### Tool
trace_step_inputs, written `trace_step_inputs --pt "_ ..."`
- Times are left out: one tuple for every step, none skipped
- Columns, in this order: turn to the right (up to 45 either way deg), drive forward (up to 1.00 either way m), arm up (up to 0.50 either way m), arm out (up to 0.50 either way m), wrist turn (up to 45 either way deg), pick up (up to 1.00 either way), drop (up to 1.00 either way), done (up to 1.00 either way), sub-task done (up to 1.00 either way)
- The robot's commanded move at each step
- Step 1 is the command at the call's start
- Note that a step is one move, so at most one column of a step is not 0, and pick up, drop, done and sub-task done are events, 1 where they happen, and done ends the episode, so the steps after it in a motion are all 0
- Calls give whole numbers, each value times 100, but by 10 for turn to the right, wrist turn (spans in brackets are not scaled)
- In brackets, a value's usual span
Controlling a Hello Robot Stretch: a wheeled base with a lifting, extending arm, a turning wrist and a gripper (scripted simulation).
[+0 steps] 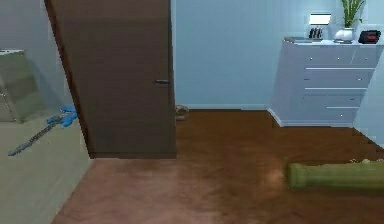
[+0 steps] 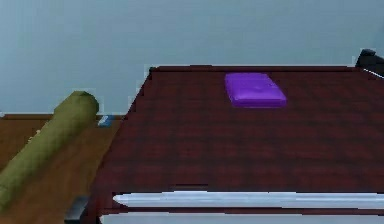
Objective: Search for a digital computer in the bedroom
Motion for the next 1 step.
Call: trace_step_inputs --pt "0 30 0 0 0 0 0 0 0"
